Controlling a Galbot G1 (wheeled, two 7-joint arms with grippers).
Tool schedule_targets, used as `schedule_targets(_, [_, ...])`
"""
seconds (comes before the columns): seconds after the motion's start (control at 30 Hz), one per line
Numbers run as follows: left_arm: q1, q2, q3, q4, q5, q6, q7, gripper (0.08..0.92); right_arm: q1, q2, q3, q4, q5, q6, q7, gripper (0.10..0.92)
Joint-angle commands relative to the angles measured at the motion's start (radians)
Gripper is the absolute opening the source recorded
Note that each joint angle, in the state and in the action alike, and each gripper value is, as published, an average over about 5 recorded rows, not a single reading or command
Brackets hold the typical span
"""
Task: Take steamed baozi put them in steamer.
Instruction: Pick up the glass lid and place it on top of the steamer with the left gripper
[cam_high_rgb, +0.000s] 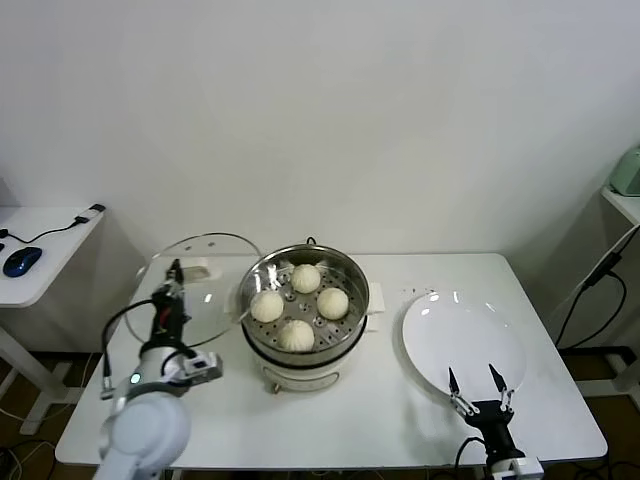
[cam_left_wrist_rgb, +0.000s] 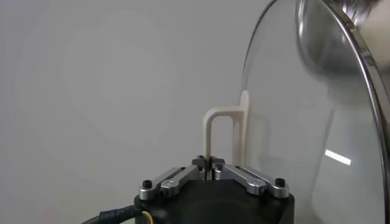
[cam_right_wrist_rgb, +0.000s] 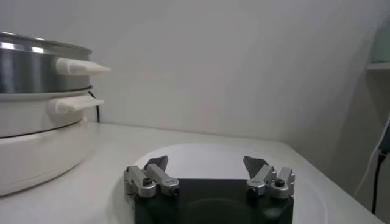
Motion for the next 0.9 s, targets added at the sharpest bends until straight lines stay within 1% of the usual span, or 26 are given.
schedule_targets(0.03, [-0.093, -0.069, 0.259, -0.062, 0.130, 0.129, 0.100, 0.132, 0.001, 0.000, 0.001, 0.009, -0.006, 0.001, 0.008, 0.823])
schedule_targets(0.17, [-0.119, -0.141, 0.350, -0.017, 0.206, 0.135, 0.108, 0.132, 0.000, -0.002, 0.006, 0.010, -0.002, 0.010, 0.008, 0.823])
schedule_targets(0.3, [-0.139, -0.195, 0.404, 0.039, 0.256, 0.140, 0.101, 0.132, 0.000, -0.005, 0.009, 0.002, 0.007, 0.020, 0.009, 0.823])
schedule_targets(0.6, [-0.183, -0.269, 0.461, 0.142, 0.302, 0.149, 0.085, 0.132, -0.004, -0.002, 0.008, -0.012, 0.011, 0.041, 0.013, 0.823])
schedule_targets(0.77, [-0.197, -0.316, 0.468, 0.203, 0.306, 0.154, 0.065, 0.132, -0.005, 0.004, 0.011, -0.009, 0.008, 0.050, 0.018, 0.823])
schedule_targets(0.9, [-0.200, -0.337, 0.466, 0.234, 0.322, 0.154, 0.051, 0.132, -0.010, 0.012, 0.010, -0.005, -0.005, 0.057, 0.021, 0.823])
